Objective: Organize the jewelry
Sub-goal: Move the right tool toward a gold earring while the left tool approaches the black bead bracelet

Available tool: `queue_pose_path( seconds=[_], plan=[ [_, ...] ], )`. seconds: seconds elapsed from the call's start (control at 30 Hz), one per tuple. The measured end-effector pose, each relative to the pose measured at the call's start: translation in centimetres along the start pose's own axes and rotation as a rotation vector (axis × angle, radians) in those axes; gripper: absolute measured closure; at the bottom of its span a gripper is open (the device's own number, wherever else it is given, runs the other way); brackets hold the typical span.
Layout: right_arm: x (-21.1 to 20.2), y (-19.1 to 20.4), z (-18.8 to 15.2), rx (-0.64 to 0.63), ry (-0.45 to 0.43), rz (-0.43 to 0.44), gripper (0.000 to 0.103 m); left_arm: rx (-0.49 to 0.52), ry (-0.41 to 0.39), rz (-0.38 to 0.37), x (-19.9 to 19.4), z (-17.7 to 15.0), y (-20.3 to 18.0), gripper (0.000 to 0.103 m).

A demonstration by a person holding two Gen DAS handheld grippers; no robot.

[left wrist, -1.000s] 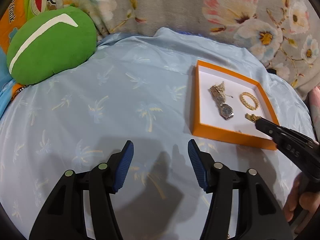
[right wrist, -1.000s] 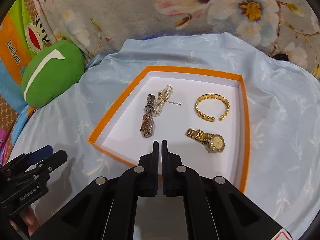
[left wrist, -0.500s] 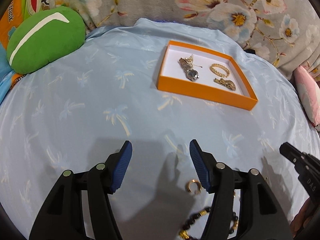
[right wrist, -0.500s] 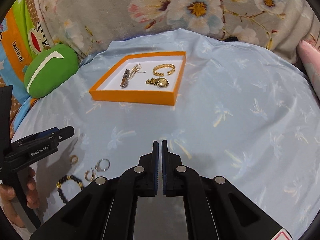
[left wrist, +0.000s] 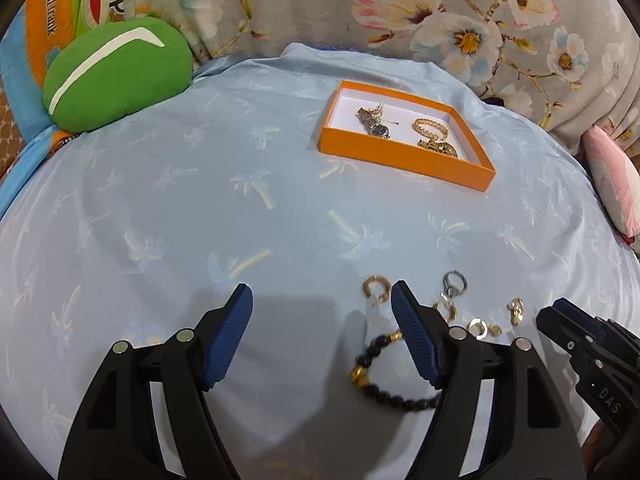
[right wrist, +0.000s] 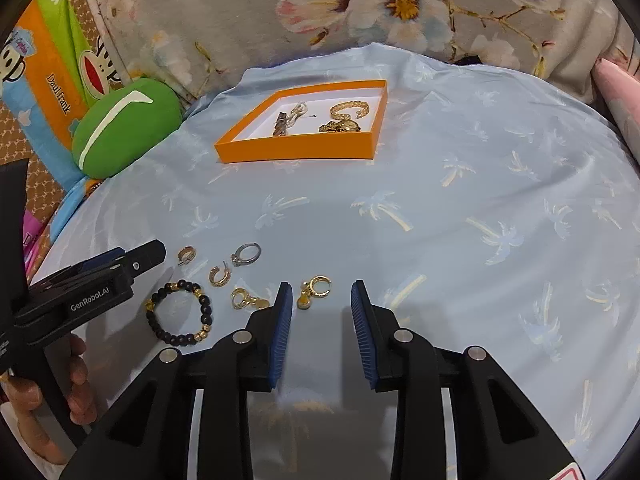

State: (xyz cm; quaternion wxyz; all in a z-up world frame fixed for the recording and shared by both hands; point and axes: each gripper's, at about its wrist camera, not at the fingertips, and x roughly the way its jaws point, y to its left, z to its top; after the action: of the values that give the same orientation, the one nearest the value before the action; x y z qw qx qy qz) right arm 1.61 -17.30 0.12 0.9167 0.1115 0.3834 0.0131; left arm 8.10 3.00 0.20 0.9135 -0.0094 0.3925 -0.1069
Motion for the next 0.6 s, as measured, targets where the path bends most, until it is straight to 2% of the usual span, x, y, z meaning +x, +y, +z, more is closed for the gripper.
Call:
queue_pose_path(
  seconds=[0.27, 0.47, 0.53, 0.57, 0.6],
  plan=[
    [-0.3, 1.4, -1.0, -0.026, 0.000, 0.001, 0.073, 0.014, 0.046, -0.038, -0.9, -2.3, -0.1, 0.034],
    [-0.1, 0.9, -1.0, 0.004, 0.009, -0.004, 0.073, 0.071, 0.071, 0.003, -0.2, -2.5, -1.4, 0.035],
    [0.0, 0.8, -1.0, 0.006, 0.017, -0.009, 0.073, 0.093, 0.072, 0.007, -0.2, -2.6, -1.9, 0.041],
    [0.1, 0.8, -1.0, 0.007, 0.021, -0.011, 0.073, 0.103, 0.071, 0.005, -0.2, -2.6, -2.0, 0.049],
    [0.1, 0.8, -1.0, 0.007, 0.024, -0.014, 0.073, 0.114, 0.069, 0.005, -0.2, -2.7, -2.3, 0.062]
  ],
)
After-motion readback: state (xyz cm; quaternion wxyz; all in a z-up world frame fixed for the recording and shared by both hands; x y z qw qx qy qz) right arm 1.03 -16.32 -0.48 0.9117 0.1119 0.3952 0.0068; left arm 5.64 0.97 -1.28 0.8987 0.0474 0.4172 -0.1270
